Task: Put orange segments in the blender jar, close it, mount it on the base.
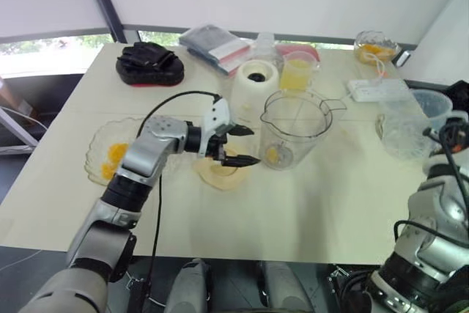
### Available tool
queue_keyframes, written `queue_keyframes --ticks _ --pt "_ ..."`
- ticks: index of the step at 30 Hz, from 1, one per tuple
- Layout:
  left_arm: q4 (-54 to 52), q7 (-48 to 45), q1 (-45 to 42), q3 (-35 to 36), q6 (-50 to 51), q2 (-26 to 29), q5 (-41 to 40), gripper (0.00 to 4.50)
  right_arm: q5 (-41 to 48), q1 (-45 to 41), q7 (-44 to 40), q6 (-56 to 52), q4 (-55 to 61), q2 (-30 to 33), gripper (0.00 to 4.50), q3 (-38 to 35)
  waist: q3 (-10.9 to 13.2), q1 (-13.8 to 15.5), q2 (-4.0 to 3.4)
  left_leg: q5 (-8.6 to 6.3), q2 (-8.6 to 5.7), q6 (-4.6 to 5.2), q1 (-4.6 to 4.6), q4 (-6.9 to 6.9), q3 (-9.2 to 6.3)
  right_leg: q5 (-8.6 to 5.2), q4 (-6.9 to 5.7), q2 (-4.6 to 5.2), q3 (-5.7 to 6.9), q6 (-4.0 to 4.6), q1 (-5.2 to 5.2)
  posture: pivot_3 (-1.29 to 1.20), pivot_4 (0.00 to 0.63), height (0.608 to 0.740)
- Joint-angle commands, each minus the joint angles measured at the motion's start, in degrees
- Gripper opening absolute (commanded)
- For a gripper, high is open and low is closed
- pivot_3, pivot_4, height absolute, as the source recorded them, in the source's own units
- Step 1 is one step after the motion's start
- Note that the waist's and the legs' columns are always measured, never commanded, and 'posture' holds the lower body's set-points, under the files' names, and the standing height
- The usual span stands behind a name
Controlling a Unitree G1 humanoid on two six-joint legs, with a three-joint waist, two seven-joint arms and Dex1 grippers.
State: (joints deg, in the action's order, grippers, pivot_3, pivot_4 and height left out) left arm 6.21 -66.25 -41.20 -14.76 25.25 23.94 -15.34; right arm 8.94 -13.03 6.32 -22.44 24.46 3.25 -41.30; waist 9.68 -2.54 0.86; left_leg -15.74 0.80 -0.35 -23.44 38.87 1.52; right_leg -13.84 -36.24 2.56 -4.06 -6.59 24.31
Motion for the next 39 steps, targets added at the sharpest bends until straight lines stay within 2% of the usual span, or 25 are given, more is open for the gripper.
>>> queue_keyframes --ticks 1,12,18,25,39 --pt "-3.54 0.90 0.48 1.34 0.97 0.85 -0.80 4.02 1.60 0.76 1.38 8.17 -4.57 0.09 0.05 -1.04 0.03 -0.17 -0.06 0.00 0.00 0.00 0.01 0.00 0.02 0.00 0.00 0.01 -0.02 0.00 0.00 0.00 0.150 0.740" --pt "-9.28 2.55 3.45 2.71 4.28 3.71 -2.43 4.02 6.40 -5.22 4.90 24.63 -29.06 4.91 0.05 -2.57 0.10 -0.21 -0.19 0.00 0.03 0.00 0.05 -0.02 0.05 -0.08 -0.01 0.02 -0.05 0.15 0.00 0.00 0.150 0.740" --pt "-14.77 -1.11 5.08 5.36 8.34 6.99 -9.01 4.02 8.39 -8.91 5.86 30.15 -38.30 7.81 0.05 -2.16 0.12 -0.14 -0.21 0.00 0.05 0.00 0.06 -0.09 0.03 -0.08 -0.01 0.00 -0.05 0.15 0.01 0.00 0.150 0.740" --pt "-15.25 -0.73 5.46 5.76 8.99 8.43 -10.50 4.02 10.44 -7.67 6.01 32.83 -42.92 8.55 0.05 -1.82 0.13 -0.13 -0.23 0.00 0.03 0.00 0.06 -0.10 0.05 -0.09 0.01 0.01 -0.06 0.16 0.00 0.00 0.150 0.740" --pt "-13.60 0.86 5.27 4.48 7.01 6.96 -8.80 4.02 12.49 -1.38 8.55 32.30 -41.13 5.93 0.05 0.32 0.13 -0.24 -0.23 0.00 0.04 0.00 0.08 -0.10 0.05 -0.10 0.01 0.00 -0.07 0.17 0.00 0.00 0.150 0.740"
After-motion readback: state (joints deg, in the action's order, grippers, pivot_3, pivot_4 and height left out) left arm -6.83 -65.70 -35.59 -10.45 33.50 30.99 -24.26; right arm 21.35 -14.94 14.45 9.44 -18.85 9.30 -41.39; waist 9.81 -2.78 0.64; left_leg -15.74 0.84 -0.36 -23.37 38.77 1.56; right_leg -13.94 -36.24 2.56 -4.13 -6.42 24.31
